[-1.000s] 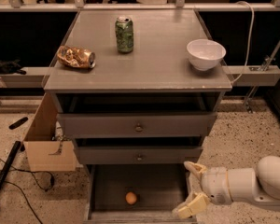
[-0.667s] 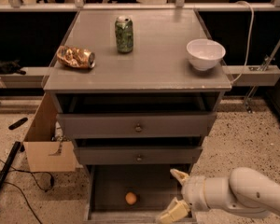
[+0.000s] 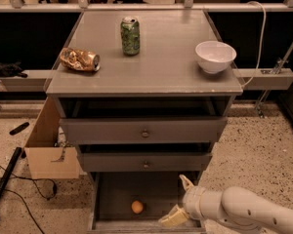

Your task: Pick orange from bottom drawer and place on counter

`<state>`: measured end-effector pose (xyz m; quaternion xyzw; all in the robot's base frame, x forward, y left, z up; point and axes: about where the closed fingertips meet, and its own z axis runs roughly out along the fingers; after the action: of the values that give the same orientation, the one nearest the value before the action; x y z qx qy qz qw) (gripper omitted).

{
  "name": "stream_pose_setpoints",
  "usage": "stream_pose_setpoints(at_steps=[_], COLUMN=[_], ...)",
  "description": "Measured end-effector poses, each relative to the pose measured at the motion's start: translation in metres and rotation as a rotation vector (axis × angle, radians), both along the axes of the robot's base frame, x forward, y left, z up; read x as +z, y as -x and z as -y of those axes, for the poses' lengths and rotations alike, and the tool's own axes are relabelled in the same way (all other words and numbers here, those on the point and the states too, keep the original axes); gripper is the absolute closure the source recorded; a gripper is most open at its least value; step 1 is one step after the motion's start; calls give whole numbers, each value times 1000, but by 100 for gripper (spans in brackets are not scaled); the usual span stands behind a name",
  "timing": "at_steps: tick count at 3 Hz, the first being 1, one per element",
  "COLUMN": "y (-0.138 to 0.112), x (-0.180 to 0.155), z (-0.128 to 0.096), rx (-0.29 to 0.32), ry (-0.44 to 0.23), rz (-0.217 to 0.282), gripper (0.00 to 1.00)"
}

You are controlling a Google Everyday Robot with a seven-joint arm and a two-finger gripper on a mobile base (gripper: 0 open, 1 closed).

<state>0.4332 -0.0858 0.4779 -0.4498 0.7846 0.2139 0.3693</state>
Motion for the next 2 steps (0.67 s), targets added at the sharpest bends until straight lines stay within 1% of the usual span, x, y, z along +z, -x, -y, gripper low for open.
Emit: stream_pose_setpoints(at_steps=[1, 2], y=[-64, -64], x=[-46, -54], z=[56, 52], rx=[-80, -70], ry=[35, 42], rz=[12, -1], gripper=[0, 0])
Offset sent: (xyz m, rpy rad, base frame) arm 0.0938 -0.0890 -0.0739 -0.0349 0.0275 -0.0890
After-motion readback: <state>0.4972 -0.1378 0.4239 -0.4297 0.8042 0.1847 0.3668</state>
